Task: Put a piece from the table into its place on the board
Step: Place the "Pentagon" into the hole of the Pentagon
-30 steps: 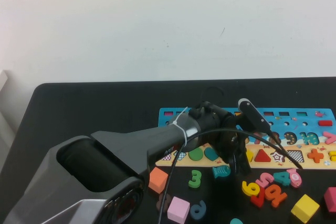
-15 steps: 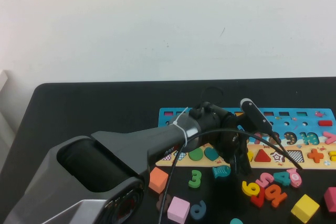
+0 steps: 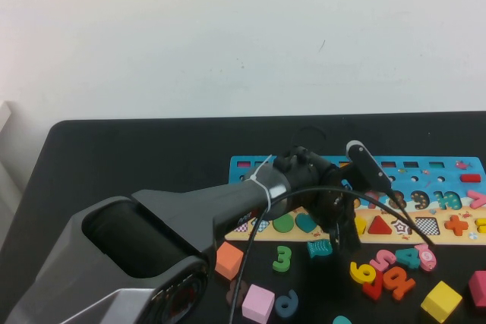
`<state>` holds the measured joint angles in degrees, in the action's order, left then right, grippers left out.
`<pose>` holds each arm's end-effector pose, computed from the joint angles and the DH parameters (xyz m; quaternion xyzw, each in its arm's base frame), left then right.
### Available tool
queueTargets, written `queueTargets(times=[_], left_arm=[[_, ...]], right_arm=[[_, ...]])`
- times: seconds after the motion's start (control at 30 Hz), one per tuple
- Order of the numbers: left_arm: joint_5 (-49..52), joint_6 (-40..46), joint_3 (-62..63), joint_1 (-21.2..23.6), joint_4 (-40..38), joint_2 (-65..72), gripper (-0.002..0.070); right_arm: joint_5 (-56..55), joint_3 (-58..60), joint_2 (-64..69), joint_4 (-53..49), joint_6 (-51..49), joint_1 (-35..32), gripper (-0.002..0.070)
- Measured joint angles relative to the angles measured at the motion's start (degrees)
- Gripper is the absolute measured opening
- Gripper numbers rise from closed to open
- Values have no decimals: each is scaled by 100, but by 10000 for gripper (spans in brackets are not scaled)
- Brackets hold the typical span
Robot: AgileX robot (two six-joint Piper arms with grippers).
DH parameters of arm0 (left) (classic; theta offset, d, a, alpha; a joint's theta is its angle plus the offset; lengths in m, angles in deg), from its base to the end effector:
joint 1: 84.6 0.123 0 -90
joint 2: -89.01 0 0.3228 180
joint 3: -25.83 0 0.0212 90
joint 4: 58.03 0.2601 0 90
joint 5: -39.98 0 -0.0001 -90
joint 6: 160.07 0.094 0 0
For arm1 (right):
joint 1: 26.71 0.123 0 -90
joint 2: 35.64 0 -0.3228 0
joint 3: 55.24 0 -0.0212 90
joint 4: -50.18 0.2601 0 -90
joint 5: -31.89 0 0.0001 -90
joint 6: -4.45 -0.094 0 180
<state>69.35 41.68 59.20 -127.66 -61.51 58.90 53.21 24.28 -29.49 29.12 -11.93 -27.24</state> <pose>0.4176 -0.3940 0.1100 0.4944 0.8180 -0.0758 0.2840 0.0264 -0.0126 0.1731 0.0199 0.7960 -0.0726 0.6006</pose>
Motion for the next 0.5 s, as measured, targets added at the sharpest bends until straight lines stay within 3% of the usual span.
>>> queueTargets(times=[0.5], left_arm=[[-218, -10, 0, 0, -205, 165, -1]], right_arm=[[0, 0, 0, 0, 0, 0, 19]])
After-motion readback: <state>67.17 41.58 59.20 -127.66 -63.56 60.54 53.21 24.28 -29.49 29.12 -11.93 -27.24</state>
